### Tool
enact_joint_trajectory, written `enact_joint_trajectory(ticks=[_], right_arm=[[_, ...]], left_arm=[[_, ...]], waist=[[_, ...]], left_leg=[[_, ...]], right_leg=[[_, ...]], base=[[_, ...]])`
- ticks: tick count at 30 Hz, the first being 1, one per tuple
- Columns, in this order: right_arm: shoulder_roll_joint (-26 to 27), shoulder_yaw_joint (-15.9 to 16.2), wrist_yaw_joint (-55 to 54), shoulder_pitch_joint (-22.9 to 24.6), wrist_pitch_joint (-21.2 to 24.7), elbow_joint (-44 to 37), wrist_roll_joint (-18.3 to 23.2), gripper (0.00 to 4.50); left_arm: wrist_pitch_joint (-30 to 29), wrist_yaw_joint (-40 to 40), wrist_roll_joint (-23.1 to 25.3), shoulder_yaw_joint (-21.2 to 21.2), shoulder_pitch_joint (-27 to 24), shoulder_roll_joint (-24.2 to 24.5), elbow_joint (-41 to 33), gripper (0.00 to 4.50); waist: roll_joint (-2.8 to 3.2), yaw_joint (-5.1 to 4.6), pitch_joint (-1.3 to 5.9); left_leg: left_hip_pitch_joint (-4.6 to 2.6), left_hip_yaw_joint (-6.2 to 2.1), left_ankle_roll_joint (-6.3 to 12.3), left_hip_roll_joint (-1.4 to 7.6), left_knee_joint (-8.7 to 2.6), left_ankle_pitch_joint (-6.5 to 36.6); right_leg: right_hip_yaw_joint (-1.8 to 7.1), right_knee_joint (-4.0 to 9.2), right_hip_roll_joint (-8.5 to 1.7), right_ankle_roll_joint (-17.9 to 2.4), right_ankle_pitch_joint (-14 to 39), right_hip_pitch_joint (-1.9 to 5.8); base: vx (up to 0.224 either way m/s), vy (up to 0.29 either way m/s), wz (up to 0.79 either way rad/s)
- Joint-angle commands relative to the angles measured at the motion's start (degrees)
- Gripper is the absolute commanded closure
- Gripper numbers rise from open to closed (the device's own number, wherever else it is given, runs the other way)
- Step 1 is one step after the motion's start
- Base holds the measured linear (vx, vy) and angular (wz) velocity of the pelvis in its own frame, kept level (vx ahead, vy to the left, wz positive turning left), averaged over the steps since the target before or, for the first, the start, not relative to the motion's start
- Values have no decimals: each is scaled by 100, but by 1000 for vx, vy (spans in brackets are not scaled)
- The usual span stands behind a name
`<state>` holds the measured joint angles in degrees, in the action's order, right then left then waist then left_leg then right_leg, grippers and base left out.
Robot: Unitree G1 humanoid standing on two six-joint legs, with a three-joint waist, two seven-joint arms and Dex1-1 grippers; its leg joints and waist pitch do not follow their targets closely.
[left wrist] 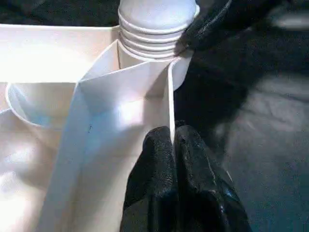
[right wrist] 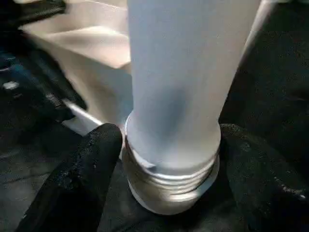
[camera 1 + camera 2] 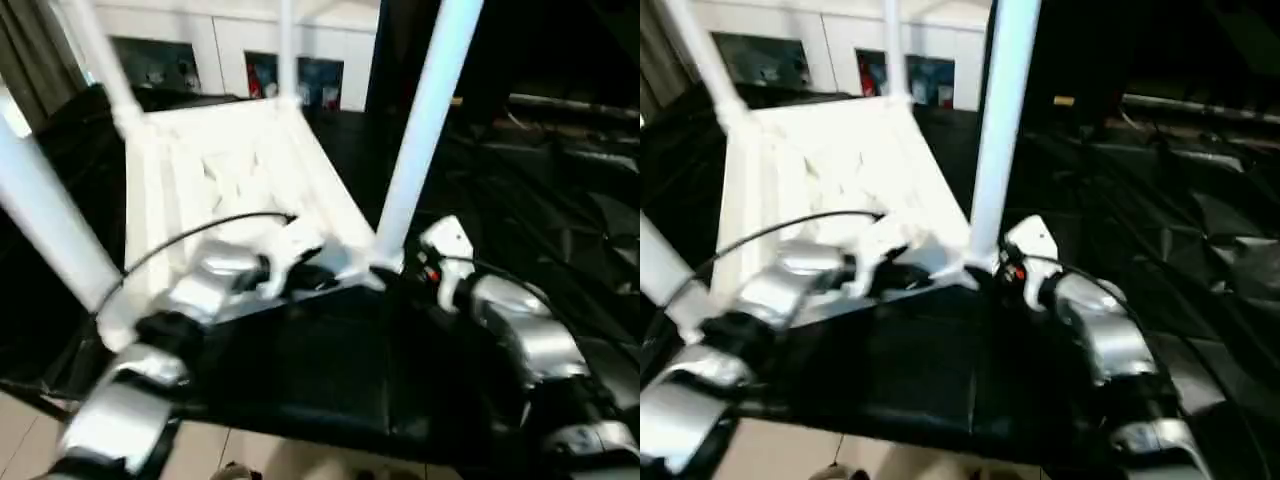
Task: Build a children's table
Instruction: Rotate leg to tighten
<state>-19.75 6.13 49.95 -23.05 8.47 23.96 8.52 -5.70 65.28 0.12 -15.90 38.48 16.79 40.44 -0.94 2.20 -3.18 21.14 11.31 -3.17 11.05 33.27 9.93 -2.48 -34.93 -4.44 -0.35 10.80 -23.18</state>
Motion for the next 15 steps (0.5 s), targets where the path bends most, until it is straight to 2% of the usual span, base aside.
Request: enact_joint_trajectory(ticks=[1, 6, 10, 15], right_arm=[[-57, 156, 443, -16, 0, -255, 137, 106], [-382, 231, 1013, 70, 78, -434, 289, 106], [-400, 255, 1180, 93, 112, -430, 306, 106], [-339, 290, 1201, 116, 167, -430, 335, 142]], left_arm=[[173, 348, -70, -197, -63, -40, -163, 450], [46, 914, -199, -206, -170, 216, -358, 450], [7, 1084, -242, -213, -216, 279, -459, 450], [6, 1046, -219, -181, -205, 269, -437, 450]], waist=[[-37, 22, 343], [-18, 91, 333], [-25, 120, 336], [-29, 131, 347]], left_leg=[[-51, -89, 408, 212, -351, 1264], [-84, -83, 340, 236, -365, 1325], [-86, -72, 302, 233, -363, 1298], [-79, -81, 246, 226, -363, 1290]], right_leg=[[221, 438, -333, -1369, 945, 275], [227, 436, -339, -1382, 1034, 260], [227, 429, -336, -1414, 983, 251], [227, 427, -345, -1365, 1047, 267]], base=[[0, 0, 0], [0, 0, 0], [0, 0, 0], [0, 0, 0]])
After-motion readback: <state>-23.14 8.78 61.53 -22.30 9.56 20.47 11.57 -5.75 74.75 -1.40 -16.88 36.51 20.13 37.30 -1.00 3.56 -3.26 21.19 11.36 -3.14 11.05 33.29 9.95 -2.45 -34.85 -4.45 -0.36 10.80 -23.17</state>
